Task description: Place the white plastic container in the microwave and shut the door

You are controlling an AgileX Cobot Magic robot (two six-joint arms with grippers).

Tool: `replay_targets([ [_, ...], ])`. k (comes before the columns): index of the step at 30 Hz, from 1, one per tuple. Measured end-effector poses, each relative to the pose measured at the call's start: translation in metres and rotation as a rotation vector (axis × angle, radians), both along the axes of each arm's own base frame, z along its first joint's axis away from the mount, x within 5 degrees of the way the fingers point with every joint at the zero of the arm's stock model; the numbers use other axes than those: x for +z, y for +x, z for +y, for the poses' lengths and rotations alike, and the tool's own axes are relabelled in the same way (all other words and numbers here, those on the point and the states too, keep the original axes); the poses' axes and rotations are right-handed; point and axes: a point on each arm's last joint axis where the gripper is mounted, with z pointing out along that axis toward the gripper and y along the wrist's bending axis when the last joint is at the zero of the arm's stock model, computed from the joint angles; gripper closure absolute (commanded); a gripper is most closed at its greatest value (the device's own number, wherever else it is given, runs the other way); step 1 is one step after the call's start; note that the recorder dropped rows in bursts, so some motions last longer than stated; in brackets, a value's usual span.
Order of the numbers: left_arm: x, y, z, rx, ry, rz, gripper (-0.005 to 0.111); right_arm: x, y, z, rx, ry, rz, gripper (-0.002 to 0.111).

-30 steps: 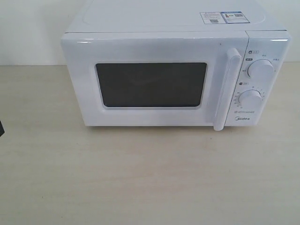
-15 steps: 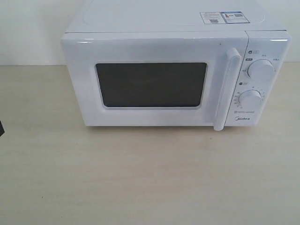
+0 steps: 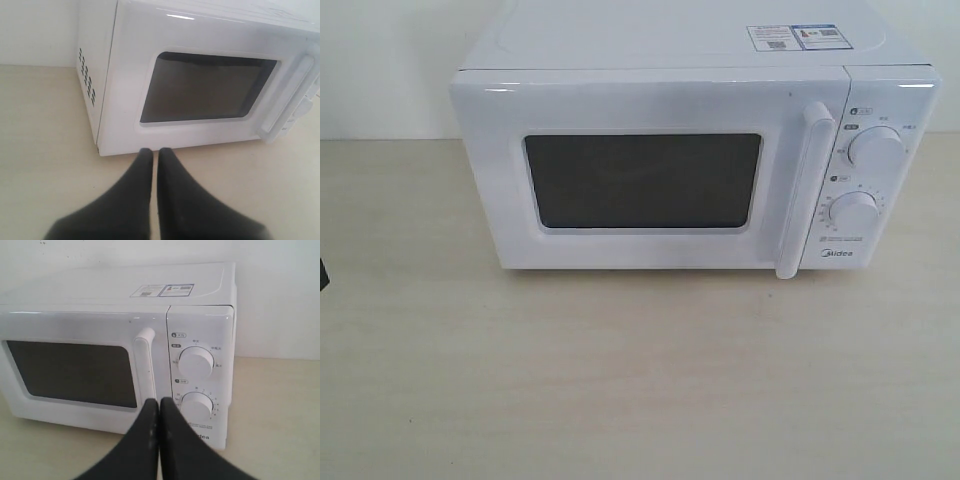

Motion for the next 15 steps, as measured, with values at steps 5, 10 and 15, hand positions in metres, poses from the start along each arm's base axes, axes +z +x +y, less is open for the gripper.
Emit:
replay_targets([
  [5, 0.0, 0.0, 0.0, 0.0, 0.0, 0.0, 0.102, -0.016, -0.004, -0.001, -0.001, -0.002, 0.006, 0.109],
  [10, 0.0, 0.0, 0.0, 0.0, 0.0, 0.0, 0.102, -0.037, -0.011, -0.003, 0.001, -0.02, 0.006, 0.109],
  [15, 0.0, 0.0, 0.0, 0.0, 0.0, 0.0, 0.102, -0.054, -0.015, -0.004, 0.003, -0.034, -0.006, 0.109],
])
